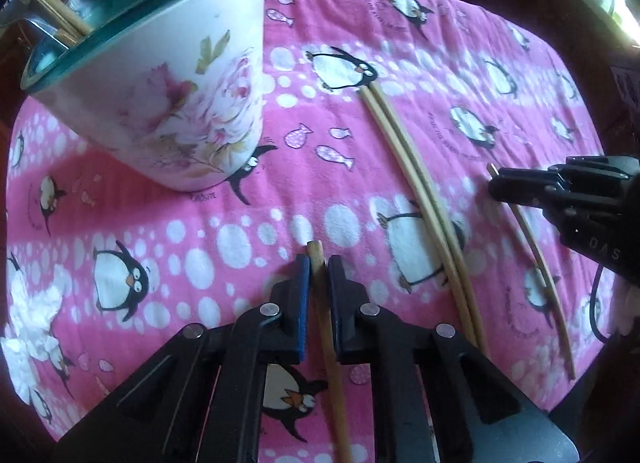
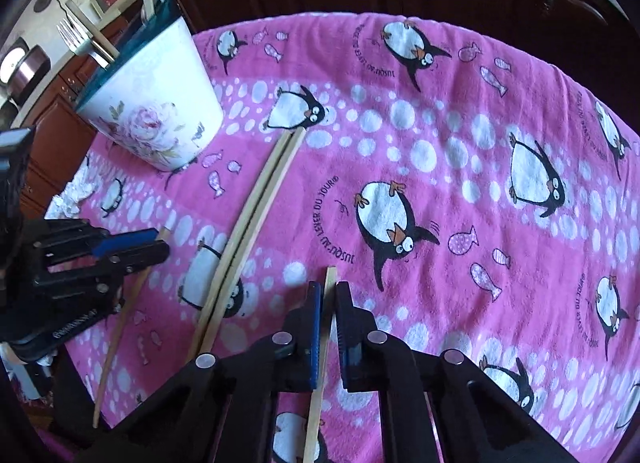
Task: Organize utensils
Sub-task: 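Close the left gripper on a wooden chopstick while the right grasps another chopstick, then lift the chopsticks with both grippers and carry them over the floral holder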
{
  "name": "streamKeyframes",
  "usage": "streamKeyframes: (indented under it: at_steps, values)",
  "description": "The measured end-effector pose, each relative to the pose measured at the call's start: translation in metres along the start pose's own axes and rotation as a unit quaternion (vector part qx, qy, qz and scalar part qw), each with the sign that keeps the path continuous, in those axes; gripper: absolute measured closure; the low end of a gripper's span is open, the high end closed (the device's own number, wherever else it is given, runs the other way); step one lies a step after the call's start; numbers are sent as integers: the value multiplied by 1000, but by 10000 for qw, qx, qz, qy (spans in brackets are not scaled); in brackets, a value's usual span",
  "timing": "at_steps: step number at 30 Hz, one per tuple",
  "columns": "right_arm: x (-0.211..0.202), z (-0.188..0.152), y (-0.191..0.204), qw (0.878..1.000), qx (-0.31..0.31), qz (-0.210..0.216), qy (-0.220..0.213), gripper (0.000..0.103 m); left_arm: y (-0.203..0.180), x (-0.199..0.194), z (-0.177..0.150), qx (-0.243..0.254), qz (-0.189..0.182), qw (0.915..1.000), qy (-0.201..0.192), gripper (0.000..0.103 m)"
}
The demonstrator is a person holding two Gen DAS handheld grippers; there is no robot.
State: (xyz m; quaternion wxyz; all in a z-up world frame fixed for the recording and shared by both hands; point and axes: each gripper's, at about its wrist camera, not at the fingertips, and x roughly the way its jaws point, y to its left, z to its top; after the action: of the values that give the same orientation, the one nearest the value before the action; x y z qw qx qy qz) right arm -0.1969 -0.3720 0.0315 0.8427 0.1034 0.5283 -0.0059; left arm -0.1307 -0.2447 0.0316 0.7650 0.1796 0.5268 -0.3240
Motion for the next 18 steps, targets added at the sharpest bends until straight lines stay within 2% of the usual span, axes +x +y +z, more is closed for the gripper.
streamKeyframes:
  at_steps: [4,8,16,18]
  values:
    - [-23,-4,-4,9996,70,52,-250,97,12,-15,-3,-272,-334,9990,-92,96]
    - [-55,-12,1,9982,104,192,-566,97,20,-48,-8,-402,-520,9969,-442,97]
    - [-123,-18,15,9911,34,502,-1230,97,24,-113,-20,-432,-646,9913,-1062,97]
    - [-132,-17,19,9910,-79,375,-1286,97,28,-130,-22,-412,-652,9897,-1208,97]
